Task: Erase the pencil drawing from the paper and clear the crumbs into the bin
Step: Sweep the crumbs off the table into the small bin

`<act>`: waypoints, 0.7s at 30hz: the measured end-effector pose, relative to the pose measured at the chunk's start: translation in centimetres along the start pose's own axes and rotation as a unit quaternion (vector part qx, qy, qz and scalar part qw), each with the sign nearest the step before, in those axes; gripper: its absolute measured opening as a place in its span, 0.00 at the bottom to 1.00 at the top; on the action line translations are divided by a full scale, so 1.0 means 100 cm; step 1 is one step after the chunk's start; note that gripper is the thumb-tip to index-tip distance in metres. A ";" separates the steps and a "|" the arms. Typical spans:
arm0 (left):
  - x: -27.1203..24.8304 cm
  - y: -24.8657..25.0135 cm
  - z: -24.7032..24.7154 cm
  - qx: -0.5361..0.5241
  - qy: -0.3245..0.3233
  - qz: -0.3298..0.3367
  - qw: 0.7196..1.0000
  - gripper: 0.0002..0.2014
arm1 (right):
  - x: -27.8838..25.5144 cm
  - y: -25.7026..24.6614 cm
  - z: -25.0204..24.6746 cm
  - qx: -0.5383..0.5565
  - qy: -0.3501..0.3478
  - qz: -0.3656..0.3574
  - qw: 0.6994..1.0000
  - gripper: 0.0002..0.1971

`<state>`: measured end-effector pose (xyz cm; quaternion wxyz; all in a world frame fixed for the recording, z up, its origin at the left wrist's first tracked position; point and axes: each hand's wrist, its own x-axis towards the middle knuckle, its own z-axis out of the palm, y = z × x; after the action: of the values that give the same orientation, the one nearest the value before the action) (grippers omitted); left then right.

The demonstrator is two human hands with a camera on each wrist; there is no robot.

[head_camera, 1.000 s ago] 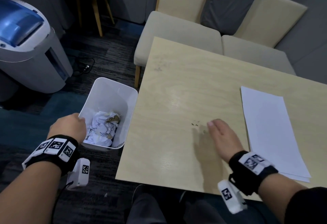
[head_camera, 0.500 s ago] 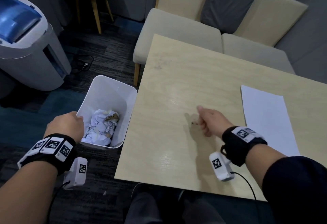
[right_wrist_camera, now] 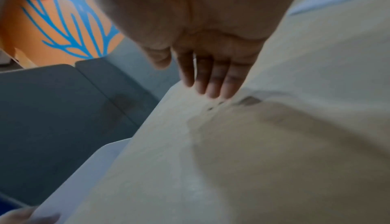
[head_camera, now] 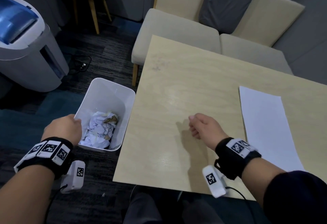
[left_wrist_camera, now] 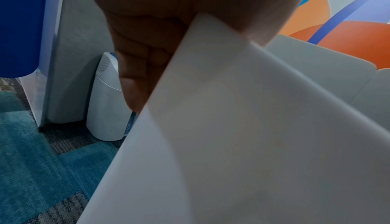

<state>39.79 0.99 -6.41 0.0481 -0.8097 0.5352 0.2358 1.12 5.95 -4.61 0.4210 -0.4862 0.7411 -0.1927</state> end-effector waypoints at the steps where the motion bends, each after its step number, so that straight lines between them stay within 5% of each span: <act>1: 0.001 -0.001 0.000 0.000 0.001 0.001 1.000 0.17 | -0.004 0.004 -0.009 -0.023 0.040 -0.026 0.999 0.22; 3: 0.003 -0.003 -0.001 0.001 0.000 0.004 1.000 0.16 | -0.015 0.025 -0.030 -0.111 0.113 -0.006 0.987 0.18; 6: 0.006 -0.005 -0.002 0.006 0.000 0.008 1.000 0.15 | -0.037 0.071 -0.042 -0.303 0.040 0.152 0.940 0.30; 8: 0.008 -0.006 -0.002 0.010 0.002 0.012 1.000 0.15 | -0.043 0.085 -0.024 -0.305 0.049 0.195 0.931 0.40; 10: 0.009 -0.007 -0.002 0.014 0.004 0.017 1.000 0.15 | -0.045 0.074 0.008 -0.302 0.057 0.164 0.937 0.42; 13: 0.011 -0.006 -0.001 0.015 0.002 0.017 1.000 0.14 | -0.046 0.037 0.045 -0.322 -0.012 0.026 0.946 0.39; 16: 0.012 -0.006 -0.001 0.017 -0.001 0.018 1.000 0.15 | -0.048 0.026 0.039 -0.284 -0.009 -0.027 0.958 0.36; 21: 0.013 -0.008 -0.002 0.015 -0.007 0.024 1.000 0.16 | -0.039 0.066 -0.002 -0.260 0.093 0.189 0.942 0.40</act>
<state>41.05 0.14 -6.94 0.0578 -0.7944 0.5574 0.2343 -2.05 12.36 -7.34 0.2379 -0.4095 0.8796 0.0457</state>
